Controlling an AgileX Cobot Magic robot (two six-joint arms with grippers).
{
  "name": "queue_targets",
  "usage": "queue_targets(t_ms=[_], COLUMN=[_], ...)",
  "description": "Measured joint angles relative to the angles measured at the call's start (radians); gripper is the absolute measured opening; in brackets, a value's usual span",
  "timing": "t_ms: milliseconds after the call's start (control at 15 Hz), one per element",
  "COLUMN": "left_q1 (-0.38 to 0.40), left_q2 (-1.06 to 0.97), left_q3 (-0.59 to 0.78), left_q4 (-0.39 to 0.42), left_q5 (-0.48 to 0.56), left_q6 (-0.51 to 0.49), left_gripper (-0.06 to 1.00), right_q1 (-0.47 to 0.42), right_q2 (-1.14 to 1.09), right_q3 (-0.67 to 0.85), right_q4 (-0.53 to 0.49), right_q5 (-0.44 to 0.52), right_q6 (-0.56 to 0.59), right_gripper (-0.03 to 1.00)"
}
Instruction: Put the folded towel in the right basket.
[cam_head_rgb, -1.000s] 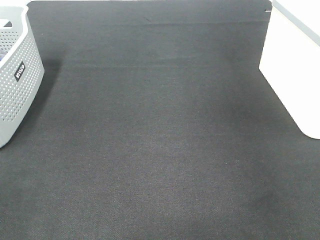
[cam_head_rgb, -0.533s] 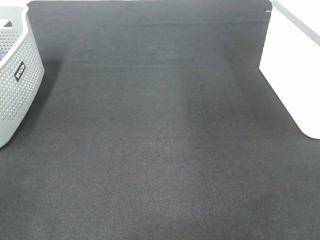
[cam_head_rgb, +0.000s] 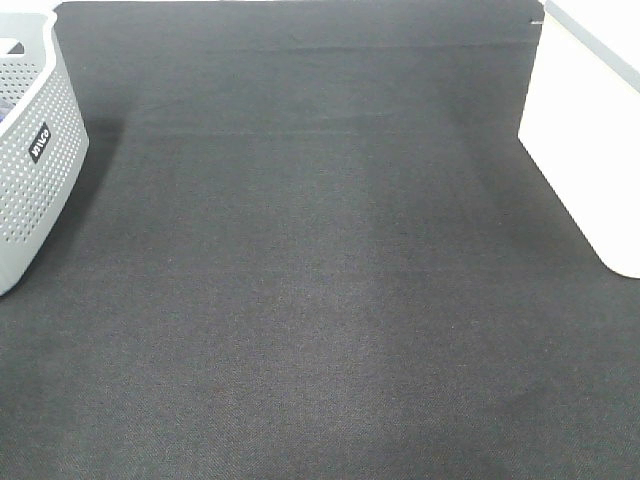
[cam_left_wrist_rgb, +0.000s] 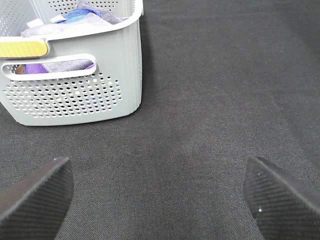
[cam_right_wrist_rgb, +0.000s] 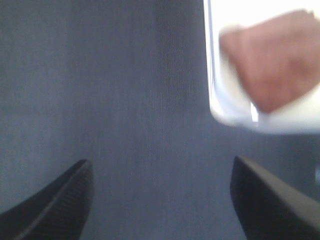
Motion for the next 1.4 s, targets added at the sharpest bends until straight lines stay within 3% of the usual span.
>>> queue_targets(t_ms=[200, 533, 600, 800, 1000, 1400], left_q1=[0.000, 0.000, 0.000, 0.000, 0.000, 0.000], left_q2=[0.000, 0.000, 0.000, 0.000, 0.000, 0.000], left_q3=[0.000, 0.000, 0.000, 0.000, 0.000, 0.000], left_q4=[0.000, 0.000, 0.000, 0.000, 0.000, 0.000], left_q5=[0.000, 0.000, 0.000, 0.000, 0.000, 0.000], left_q6=[0.000, 0.000, 0.000, 0.000, 0.000, 0.000], left_gripper=[0.88, 0.88, 0.88, 0.88, 0.88, 0.88], right_q1=[0.000, 0.000, 0.000, 0.000, 0.000, 0.000], right_q2=[-0.271, -0.699, -0.699, -0.993, -1.186, -1.242], right_q3=[0.307, 0.621, 0.621, 0.771, 0.856, 0.869], right_q4=[-0.001, -0.008, -0.008, -0.039, -0.047, -0.028], right_q5=[0.001, 0.003, 0.003, -0.012, -0.110, -0.138], right_q6=[0.000, 0.000, 0.000, -0.001, -0.025, -0.047], right_gripper=[0.72, 0.72, 0.72, 0.72, 0.72, 0.72])
